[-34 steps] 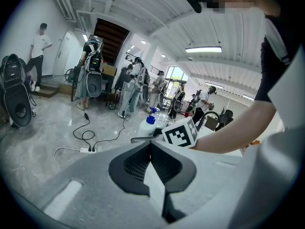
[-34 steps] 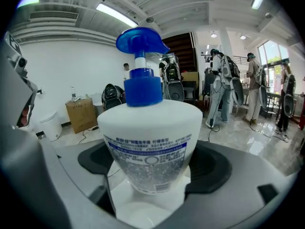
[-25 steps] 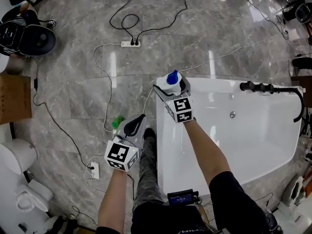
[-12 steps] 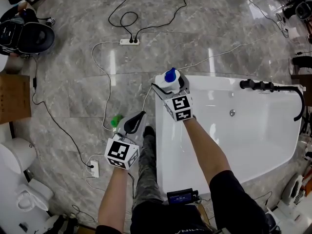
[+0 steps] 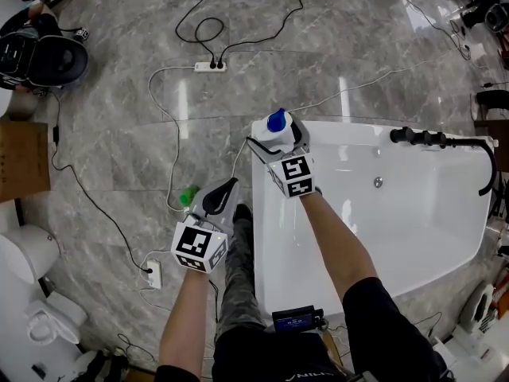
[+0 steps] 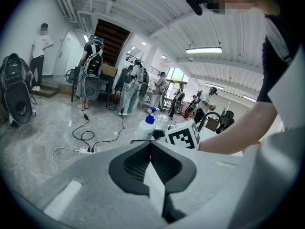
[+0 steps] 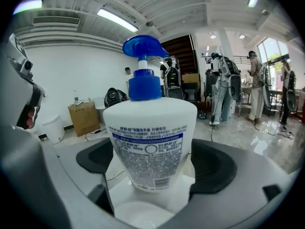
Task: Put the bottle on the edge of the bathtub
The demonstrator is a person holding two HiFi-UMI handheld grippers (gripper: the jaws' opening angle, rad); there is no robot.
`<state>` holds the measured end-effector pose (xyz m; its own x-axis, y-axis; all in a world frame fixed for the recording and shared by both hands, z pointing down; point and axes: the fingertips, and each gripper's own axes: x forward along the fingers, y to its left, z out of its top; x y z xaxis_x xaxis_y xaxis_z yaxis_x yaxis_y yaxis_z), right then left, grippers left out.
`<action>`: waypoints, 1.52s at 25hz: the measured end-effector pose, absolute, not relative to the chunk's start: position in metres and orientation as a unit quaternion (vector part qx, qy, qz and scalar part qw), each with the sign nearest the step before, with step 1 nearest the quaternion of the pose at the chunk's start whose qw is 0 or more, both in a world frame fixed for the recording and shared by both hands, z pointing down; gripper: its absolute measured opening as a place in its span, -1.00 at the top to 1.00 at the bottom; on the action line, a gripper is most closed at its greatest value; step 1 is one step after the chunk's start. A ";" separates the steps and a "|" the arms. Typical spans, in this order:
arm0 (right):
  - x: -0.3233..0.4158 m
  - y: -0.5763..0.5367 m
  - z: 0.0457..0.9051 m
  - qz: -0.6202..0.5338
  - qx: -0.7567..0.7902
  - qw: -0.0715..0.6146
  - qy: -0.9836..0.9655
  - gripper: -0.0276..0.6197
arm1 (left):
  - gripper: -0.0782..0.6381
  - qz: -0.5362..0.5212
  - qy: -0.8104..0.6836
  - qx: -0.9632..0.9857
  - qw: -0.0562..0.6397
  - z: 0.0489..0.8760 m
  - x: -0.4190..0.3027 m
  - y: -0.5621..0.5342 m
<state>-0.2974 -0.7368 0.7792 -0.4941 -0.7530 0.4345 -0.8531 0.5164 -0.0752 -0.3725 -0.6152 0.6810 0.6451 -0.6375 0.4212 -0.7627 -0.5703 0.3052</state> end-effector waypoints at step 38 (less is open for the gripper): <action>-0.161 -0.369 0.528 0.168 0.451 0.188 -0.856 0.87 | 0.76 0.086 -0.391 0.896 0.190 0.499 -0.271 -0.339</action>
